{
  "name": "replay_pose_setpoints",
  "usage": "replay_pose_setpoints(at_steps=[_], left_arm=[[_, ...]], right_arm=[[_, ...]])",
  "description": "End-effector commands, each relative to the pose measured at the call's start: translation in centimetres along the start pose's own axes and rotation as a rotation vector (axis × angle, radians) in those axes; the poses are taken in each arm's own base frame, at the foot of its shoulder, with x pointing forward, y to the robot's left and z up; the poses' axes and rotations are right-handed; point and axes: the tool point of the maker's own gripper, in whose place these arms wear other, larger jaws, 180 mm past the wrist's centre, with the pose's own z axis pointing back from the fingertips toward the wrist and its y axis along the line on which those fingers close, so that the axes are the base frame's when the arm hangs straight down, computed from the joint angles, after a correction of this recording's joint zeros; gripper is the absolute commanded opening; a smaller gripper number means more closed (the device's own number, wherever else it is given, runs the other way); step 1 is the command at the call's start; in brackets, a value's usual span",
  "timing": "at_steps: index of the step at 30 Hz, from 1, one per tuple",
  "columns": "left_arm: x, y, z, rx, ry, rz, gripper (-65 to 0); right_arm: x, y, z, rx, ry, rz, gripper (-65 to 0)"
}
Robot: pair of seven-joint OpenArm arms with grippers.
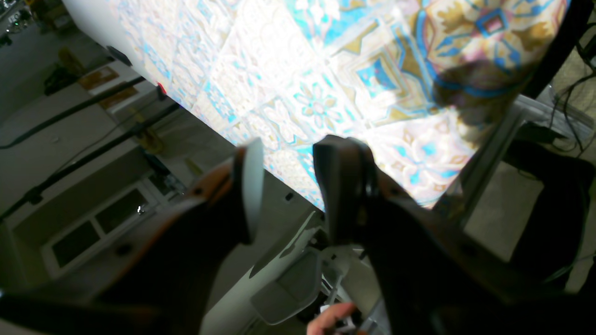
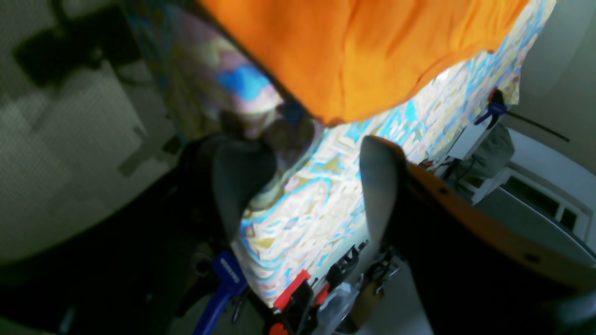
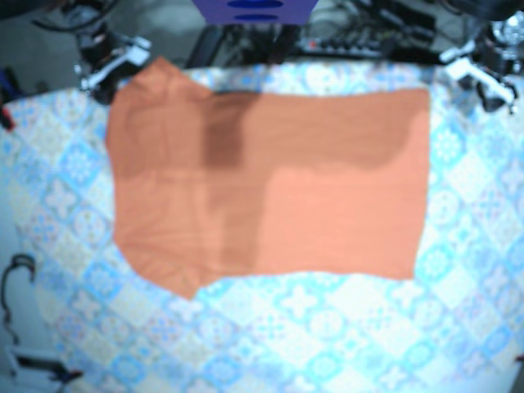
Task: Fold the T-shirt properly
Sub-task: 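Grasp the shoulder corner with the right gripper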
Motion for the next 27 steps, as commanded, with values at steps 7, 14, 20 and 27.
replay_pose_setpoints(at_steps=[7,14,20,27], left_arm=[[-0.3,0.8,0.1,0.026,0.005,-0.01,-42.5],[-0.3,0.9,0.0,0.028,0.006,-0.01,-42.5],[-0.3,0.9,0.0,0.028,0.008,-0.01,-42.5],[-0.3,0.9,0.0,0.028,0.008,-0.01,-42.5]], right_arm=[[1.1,-1.7,0.0,-0.07,-0.024,-0.009,-27.9],[0.8,-2.7,0.1,-0.095,-0.02,-0.004,-27.9],[-0.1,-4.6,0.3,-0.137,0.014,0.016,-27.8],[0.0,-5.2,0.4,-0.15,0.017,0.017,-27.7]])
